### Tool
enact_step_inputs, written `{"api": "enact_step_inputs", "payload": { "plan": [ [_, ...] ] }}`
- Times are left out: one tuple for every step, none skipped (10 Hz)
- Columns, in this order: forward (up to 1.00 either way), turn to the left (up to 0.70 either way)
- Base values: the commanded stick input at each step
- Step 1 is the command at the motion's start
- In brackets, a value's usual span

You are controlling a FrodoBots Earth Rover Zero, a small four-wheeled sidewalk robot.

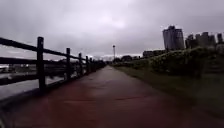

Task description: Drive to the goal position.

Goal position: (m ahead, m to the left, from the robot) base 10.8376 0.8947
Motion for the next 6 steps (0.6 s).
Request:
{"api": "enact_step_inputs", "payload": {
  "plan": [
    [1.0, 0.0],
    [1.0, 0.0],
    [1.0, 0.0],
    [1.0, 0.0],
    [1.0, 0.0],
    [1.0, 0.0]
  ]
}}
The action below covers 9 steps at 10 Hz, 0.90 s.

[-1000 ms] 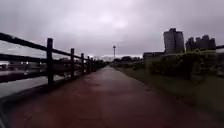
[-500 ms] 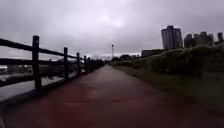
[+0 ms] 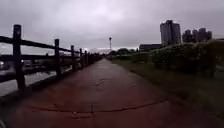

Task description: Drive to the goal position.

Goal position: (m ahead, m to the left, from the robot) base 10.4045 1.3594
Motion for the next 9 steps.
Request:
{"api": "enact_step_inputs", "payload": {
  "plan": [
    [1.0, 0.0],
    [1.0, 0.0],
    [1.0, 0.0],
    [1.0, 0.0],
    [1.0, 0.0],
    [1.0, 0.0],
    [1.0, 0.0],
    [1.0, 0.0],
    [1.0, 0.03]
  ]
}}
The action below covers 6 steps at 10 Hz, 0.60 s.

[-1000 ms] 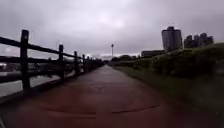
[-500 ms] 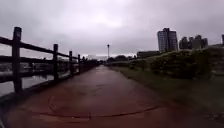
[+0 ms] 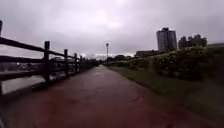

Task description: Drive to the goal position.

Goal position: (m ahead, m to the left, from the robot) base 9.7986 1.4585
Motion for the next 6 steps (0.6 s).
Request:
{"api": "enact_step_inputs", "payload": {
  "plan": [
    [1.0, 0.14],
    [1.0, 0.23],
    [1.0, 0.28],
    [1.0, 0.13],
    [1.0, 0.0],
    [1.0, 0.0]
  ]
}}
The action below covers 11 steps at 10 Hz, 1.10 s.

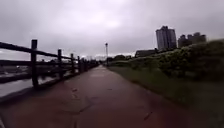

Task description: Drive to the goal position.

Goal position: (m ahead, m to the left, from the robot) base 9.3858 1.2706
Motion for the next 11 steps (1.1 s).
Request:
{"api": "enact_step_inputs", "payload": {
  "plan": [
    [1.0, 0.0],
    [1.0, 0.0],
    [1.0, 0.0],
    [1.0, 0.0],
    [1.0, 0.0],
    [1.0, 0.0],
    [1.0, 0.0],
    [1.0, 0.0],
    [1.0, 0.0],
    [1.0, 0.0],
    [1.0, 0.0]
  ]
}}
